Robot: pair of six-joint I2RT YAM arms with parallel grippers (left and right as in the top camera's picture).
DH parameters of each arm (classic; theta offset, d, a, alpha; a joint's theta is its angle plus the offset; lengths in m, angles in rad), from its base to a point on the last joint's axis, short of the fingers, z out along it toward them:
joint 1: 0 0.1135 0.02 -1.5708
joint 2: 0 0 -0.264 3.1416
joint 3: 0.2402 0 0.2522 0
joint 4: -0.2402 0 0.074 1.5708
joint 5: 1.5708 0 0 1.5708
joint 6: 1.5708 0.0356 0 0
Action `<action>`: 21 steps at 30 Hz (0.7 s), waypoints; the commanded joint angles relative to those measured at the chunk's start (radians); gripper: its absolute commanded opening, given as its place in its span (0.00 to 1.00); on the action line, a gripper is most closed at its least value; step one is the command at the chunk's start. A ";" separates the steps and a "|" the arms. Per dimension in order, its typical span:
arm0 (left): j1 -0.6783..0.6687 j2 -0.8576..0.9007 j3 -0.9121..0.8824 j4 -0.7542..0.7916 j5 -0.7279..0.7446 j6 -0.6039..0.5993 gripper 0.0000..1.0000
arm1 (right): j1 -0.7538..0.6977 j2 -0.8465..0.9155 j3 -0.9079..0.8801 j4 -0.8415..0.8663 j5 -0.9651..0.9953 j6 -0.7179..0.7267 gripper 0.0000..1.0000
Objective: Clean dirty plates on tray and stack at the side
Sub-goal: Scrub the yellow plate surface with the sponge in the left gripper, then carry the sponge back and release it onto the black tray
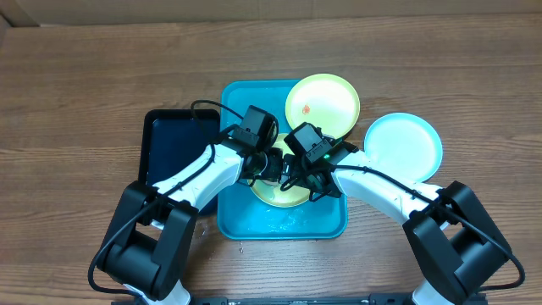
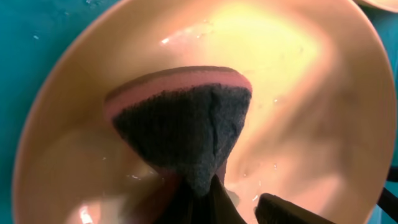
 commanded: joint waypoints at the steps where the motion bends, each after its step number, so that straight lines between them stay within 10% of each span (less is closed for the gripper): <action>1: -0.012 0.014 -0.014 -0.017 0.098 0.020 0.04 | -0.001 -0.014 -0.002 0.024 -0.063 0.013 1.00; 11: 0.008 -0.051 0.235 -0.286 0.000 0.083 0.04 | -0.002 -0.014 -0.002 -0.034 -0.063 0.008 0.97; 21: 0.008 -0.017 0.207 -0.293 -0.196 0.071 0.04 | -0.002 -0.014 -0.002 -0.032 -0.063 0.009 0.19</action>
